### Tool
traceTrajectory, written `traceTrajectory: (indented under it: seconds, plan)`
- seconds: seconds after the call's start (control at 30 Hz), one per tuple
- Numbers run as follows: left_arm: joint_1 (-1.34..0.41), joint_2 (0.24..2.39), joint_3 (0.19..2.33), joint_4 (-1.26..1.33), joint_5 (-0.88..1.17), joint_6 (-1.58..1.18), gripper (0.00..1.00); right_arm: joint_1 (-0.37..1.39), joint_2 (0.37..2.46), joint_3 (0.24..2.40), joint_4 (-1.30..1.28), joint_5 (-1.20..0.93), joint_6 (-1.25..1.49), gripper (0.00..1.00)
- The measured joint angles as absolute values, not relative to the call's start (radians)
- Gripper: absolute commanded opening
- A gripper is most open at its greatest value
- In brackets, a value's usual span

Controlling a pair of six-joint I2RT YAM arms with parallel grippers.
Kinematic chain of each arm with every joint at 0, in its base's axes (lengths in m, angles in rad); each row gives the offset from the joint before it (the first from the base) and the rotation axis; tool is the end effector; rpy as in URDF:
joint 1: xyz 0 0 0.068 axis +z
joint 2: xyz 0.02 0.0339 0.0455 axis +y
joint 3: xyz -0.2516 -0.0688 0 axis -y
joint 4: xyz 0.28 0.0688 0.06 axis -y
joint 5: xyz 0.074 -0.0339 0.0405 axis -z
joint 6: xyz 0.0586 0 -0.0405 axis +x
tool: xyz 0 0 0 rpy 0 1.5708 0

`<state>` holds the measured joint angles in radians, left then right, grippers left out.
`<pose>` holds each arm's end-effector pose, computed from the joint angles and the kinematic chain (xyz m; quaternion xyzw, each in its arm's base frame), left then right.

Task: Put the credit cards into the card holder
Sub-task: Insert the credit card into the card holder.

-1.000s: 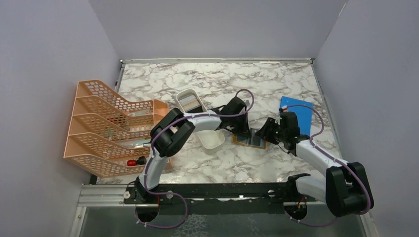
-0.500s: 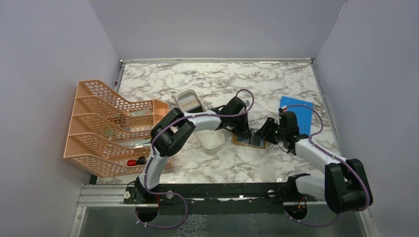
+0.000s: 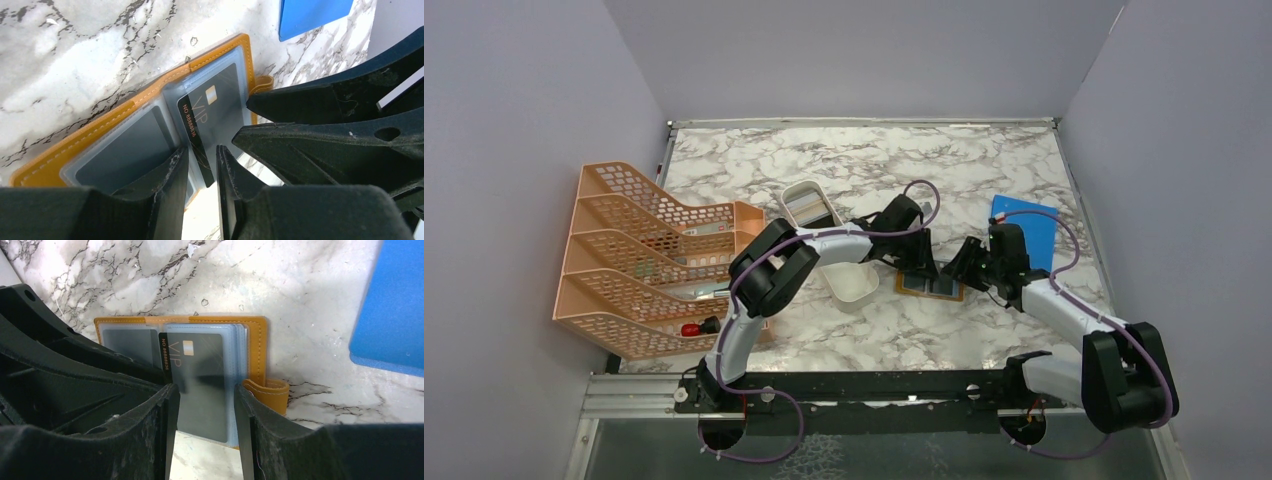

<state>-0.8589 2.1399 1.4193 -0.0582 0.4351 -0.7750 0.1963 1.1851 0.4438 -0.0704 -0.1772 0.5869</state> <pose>0.3054 -0.3917 0.0965 0.1210 0.8966 -0.4109 0.1126 0.2560 0.0614 0.1063 0.1474 0.9140 0.2168 0.3097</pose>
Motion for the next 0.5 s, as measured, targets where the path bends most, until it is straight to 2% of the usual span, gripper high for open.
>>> traceTrajectory:
  seconds: [0.13,0.2,0.37,0.5]
  plan:
    - [-0.855,2.127,1.42,-0.086,0.408,-0.766,0.29,0.196,1.172,0.444,-0.085,-0.177,0.583,0.49]
    - [-0.853,2.117,1.419,-0.104,0.387,-0.762,0.25,0.196,1.168,0.444,-0.09,-0.177,0.582,0.48]
    - [-0.848,2.09,1.419,-0.126,0.34,-0.75,0.06,0.196,1.168,0.444,-0.094,-0.179,0.582,0.47]
    - [-0.844,2.076,1.419,-0.14,0.315,-0.738,0.03,0.196,1.169,0.444,-0.093,-0.181,0.582,0.47]
